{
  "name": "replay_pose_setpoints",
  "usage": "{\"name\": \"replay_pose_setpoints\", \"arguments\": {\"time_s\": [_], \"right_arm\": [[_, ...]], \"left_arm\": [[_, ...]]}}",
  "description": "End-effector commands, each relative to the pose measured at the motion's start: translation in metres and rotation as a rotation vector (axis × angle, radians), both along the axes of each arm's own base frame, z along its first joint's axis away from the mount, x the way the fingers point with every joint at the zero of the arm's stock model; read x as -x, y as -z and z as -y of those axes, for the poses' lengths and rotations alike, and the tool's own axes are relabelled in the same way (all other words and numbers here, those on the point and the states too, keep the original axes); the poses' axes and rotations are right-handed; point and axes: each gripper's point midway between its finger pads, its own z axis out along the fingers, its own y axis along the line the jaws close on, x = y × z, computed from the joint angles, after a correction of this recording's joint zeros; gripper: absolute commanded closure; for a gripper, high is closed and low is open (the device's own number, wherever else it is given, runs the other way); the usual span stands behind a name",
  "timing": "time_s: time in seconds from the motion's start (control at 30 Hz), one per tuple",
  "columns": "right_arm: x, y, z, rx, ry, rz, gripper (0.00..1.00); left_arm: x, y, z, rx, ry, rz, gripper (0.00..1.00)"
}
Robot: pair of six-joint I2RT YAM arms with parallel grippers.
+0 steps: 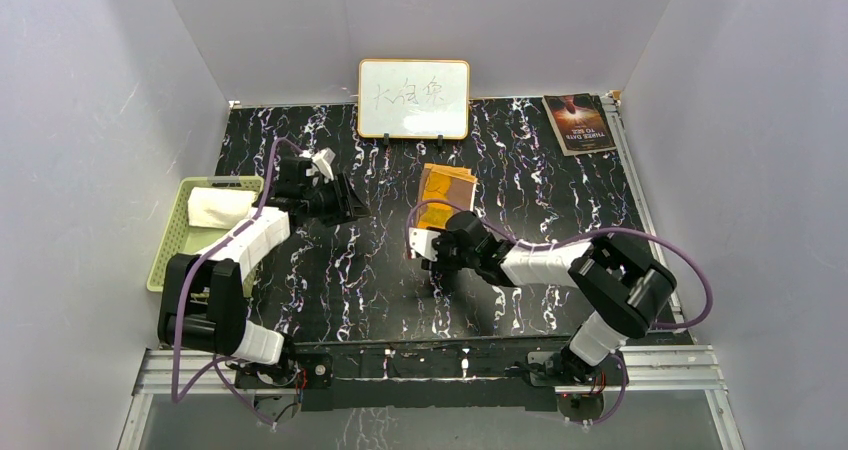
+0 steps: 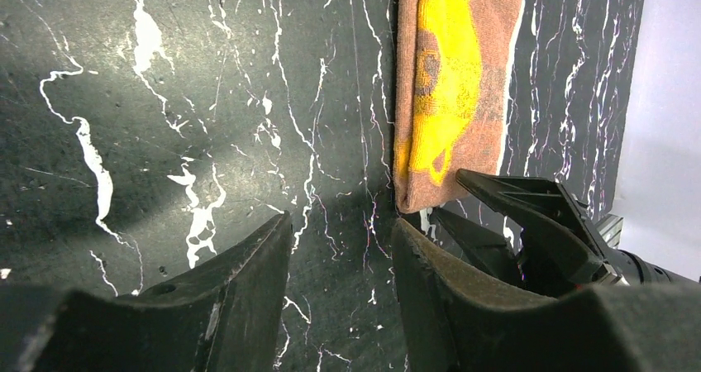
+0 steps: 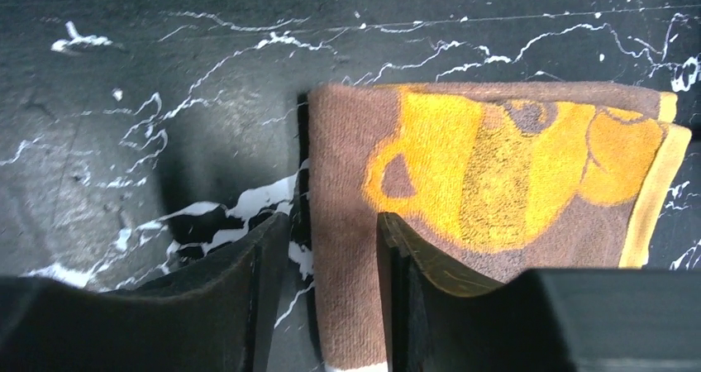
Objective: Roll the towels
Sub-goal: Roll the towel at the center of the board.
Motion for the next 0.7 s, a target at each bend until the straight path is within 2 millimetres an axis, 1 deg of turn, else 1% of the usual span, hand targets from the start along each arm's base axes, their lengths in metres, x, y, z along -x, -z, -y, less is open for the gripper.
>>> {"name": "replay_pose_setpoints", "arguments": {"time_s": [0.0, 0.07, 0.13, 0.17, 0.2, 0.23, 0.3, 0.43, 0.5, 0.6, 0.67], "right_arm": [[-0.012, 0.008, -0.002, 0.032, 0.024, 0.03, 0.62], [-0.015, 0.017, 0.004, 0.057, 0.065, 0.021, 0.7], [-0.016, 0.024, 0.01, 0.088, 0.095, -0.001, 0.85], [-0.014, 0.027, 0.01, 0.1, 0.102, -0.025, 0.94], [-0.012, 0.027, 0.01, 0.104, 0.106, -0.054, 1.0], [-0.008, 0.026, 0.009, 0.102, 0.106, -0.09, 1.0], [0.007, 0.018, -0.001, 0.064, 0.078, -0.185, 1.0], [0.045, -0.011, -0.028, -0.084, 0.03, -0.444, 1.0], [0.06, -0.021, -0.037, -0.139, 0.031, -0.566, 1.0], [0.062, -0.029, -0.041, -0.193, 0.13, -0.692, 1.0], [0.063, -0.035, -0.044, -0.229, 0.153, -0.801, 1.0]], "left_arm": [[0.007, -0.002, -0.003, 0.018, 0.026, -0.016, 0.53], [0.006, -0.003, -0.006, 0.014, 0.027, -0.016, 0.53], [0.005, -0.006, -0.008, 0.015, 0.033, -0.012, 0.53], [0.004, -0.008, -0.008, 0.018, 0.04, -0.007, 0.53], [0.004, -0.011, -0.008, 0.022, 0.053, 0.0, 0.53], [0.003, -0.014, -0.007, 0.026, 0.07, 0.01, 0.53], [0.004, -0.02, -0.002, 0.042, 0.119, 0.032, 0.53], [0.009, -0.032, 0.011, 0.104, 0.23, 0.073, 0.54], [0.012, -0.033, 0.016, 0.131, 0.264, 0.075, 0.54], [0.014, -0.037, 0.021, 0.166, 0.306, 0.081, 0.55], [0.017, -0.039, 0.025, 0.185, 0.333, 0.086, 0.55]]}}
